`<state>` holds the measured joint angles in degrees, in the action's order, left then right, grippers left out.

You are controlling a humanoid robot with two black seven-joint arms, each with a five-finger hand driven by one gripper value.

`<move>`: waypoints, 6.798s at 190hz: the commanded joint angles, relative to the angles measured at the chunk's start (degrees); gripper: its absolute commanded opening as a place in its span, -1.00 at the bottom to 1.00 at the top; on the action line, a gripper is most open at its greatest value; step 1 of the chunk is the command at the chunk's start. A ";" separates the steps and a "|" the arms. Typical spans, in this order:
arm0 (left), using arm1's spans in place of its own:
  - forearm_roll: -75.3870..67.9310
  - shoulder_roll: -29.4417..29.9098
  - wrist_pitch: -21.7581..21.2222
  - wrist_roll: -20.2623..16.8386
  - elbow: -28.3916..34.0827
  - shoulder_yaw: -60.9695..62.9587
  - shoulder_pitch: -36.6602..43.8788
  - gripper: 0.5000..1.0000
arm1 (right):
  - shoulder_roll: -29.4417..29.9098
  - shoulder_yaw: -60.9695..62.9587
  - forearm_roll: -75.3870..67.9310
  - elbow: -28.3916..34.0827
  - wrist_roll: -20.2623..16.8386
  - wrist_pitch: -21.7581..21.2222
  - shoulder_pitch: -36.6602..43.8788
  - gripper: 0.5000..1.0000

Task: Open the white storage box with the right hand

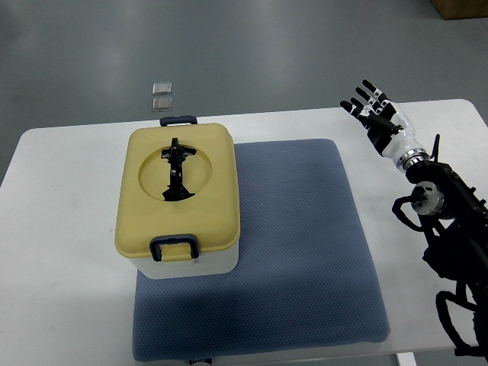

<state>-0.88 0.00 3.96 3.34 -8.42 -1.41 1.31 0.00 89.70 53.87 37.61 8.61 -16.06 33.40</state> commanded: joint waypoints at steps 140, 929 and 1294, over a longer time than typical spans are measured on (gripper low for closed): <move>0.00 0.00 0.00 -0.09 0.24 0.18 0.01 1.00 | 0.00 -0.93 -0.09 -0.08 0.00 -0.29 -0.08 0.77; 0.00 0.00 0.00 -0.09 0.24 0.18 0.01 1.00 | -5.80 -75.63 40.34 16.44 24.61 9.73 41.84 0.50; 0.00 0.00 0.00 -0.09 0.24 0.18 0.01 1.00 | -15.11 -74.05 35.25 16.44 26.28 11.84 49.40 -1.00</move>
<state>-0.88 0.00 3.95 3.25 -8.17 -1.23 1.31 -12.71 15.43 89.94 53.72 33.93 -4.10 82.07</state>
